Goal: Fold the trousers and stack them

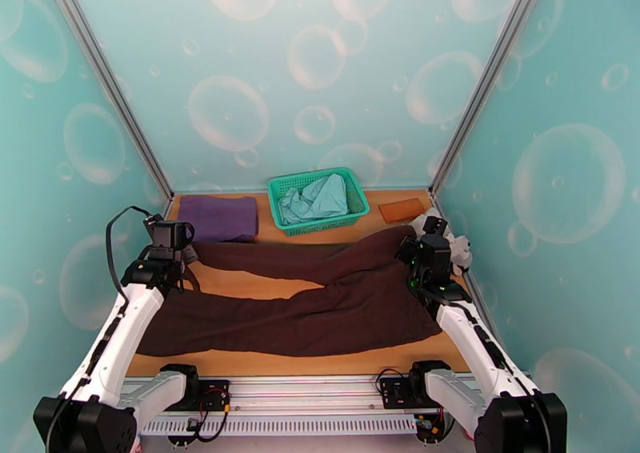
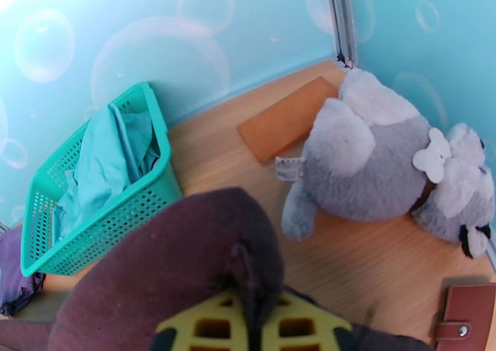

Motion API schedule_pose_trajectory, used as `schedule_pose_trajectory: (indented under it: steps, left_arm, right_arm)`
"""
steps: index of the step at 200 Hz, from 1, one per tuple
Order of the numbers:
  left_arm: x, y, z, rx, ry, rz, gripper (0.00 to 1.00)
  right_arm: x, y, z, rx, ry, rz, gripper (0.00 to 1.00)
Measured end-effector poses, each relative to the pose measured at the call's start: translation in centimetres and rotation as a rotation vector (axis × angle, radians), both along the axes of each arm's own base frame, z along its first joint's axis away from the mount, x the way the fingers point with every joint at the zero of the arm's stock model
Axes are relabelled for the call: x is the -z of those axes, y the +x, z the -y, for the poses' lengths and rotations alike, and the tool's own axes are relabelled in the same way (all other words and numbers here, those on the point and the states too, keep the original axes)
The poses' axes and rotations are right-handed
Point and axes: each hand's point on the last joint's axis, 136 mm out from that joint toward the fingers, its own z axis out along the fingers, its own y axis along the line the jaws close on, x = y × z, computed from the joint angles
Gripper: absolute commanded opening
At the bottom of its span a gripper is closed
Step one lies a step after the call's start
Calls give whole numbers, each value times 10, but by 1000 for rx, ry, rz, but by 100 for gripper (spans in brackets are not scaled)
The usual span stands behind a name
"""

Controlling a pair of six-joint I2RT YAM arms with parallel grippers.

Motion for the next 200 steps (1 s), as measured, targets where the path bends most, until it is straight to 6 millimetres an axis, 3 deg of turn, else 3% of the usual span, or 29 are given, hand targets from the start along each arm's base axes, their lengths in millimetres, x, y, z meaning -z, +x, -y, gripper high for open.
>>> schedule_pose_trajectory:
  steps: [31,63,89,103,118,136,180,200]
  left_arm:
    - [2,-16,6,41,-22,-72,0]
    - [15,-34,5,41,-13,-170,0]
    - [5,-46,-2,16,4,-168,0]
    - [-2,-46,-8,-4,9,-154,0]
    - [3,-40,-14,-22,12,-176,0]
    - [26,-25,-20,-32,5,-242,0]
    - [118,9,-45,-66,-57,-471,0]
    - [141,25,-53,-70,-71,-520,10]
  right_arm:
    - [-9,-6,3,13,-4,36,0]
    - [-8,-8,2,13,-4,39,0]
    - [-13,-10,0,-2,2,60,0]
    - [-13,-10,-2,-12,6,62,0]
    - [-4,-5,-5,-30,13,31,0]
    - [18,6,-11,-55,25,-43,0]
    - [75,35,-17,-82,44,-218,0]
    - [94,47,-20,-93,56,-249,0]
